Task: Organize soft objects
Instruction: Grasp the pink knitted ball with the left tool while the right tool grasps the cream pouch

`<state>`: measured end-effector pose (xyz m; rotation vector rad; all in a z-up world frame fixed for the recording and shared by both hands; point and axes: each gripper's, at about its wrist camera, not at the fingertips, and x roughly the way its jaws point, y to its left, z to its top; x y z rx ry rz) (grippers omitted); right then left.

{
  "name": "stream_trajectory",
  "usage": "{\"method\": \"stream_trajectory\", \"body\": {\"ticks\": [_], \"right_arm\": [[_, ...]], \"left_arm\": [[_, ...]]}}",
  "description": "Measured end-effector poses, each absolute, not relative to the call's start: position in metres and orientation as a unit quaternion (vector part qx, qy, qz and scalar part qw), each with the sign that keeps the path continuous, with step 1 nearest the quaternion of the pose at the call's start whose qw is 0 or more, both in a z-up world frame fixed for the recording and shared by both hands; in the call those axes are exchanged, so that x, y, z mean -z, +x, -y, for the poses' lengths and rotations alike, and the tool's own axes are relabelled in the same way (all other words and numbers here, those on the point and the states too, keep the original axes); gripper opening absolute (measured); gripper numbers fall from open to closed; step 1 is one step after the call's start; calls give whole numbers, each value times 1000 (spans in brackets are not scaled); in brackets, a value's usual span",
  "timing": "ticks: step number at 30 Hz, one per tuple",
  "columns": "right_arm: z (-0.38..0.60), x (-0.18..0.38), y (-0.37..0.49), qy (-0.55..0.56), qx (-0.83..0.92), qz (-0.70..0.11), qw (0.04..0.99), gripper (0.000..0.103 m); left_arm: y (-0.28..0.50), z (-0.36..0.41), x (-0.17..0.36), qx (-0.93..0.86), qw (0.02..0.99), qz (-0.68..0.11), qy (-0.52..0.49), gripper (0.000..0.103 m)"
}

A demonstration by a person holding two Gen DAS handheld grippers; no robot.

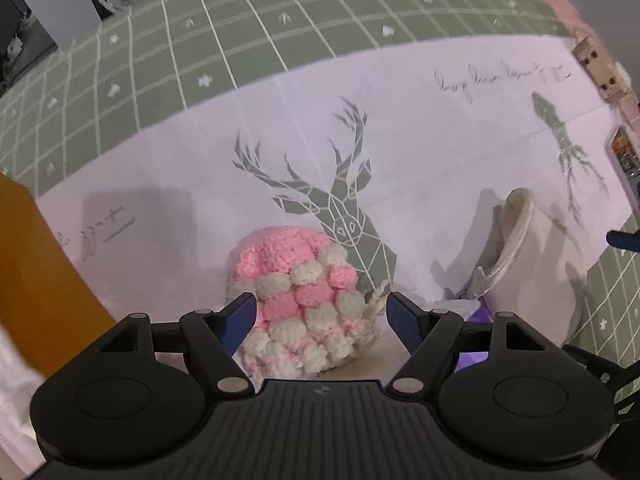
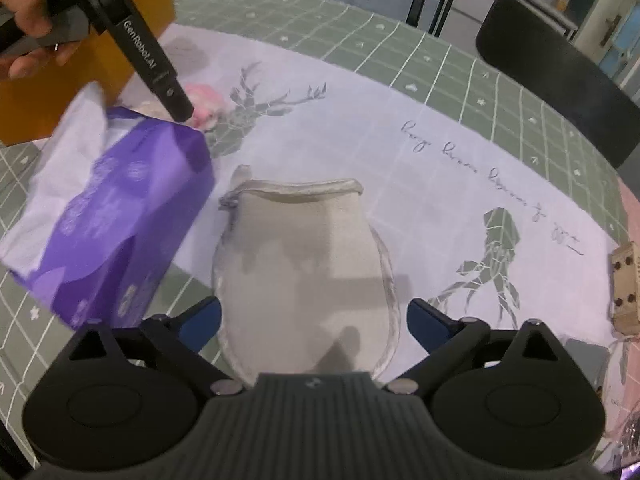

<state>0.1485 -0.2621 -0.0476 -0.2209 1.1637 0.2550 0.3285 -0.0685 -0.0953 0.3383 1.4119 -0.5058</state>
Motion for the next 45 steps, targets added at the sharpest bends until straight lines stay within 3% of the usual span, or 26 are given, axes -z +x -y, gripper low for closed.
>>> {"method": "stream_trajectory", "body": {"ticks": [11, 23, 26, 30, 33, 42, 44, 45], "right_arm": [[253, 92, 171, -117, -155, -575, 795, 100], [273, 103, 187, -63, -143, -571, 806, 98], [273, 99, 183, -62, -147, -560, 813, 83], [272, 89, 177, -65, -166, -555, 813, 42], [266, 87, 176, -68, -181, -555, 809, 14], [260, 74, 173, -73, -167, -541, 821, 10], [262, 69, 173, -72, -161, -539, 824, 10], [263, 66, 173, -73, -158, -538, 825, 10]], "left_arm": [[340, 81, 112, 226, 701, -654, 172, 91], [346, 90, 119, 223, 695, -655, 193, 92], [344, 92, 119, 224, 696, -652, 198, 90], [342, 93, 117, 218, 703, -645, 206, 70], [339, 91, 114, 226, 703, -639, 218, 63], [339, 78, 93, 227, 722, -626, 186, 40], [338, 75, 86, 231, 725, -624, 178, 25], [339, 74, 84, 232, 727, -623, 173, 26]]}}
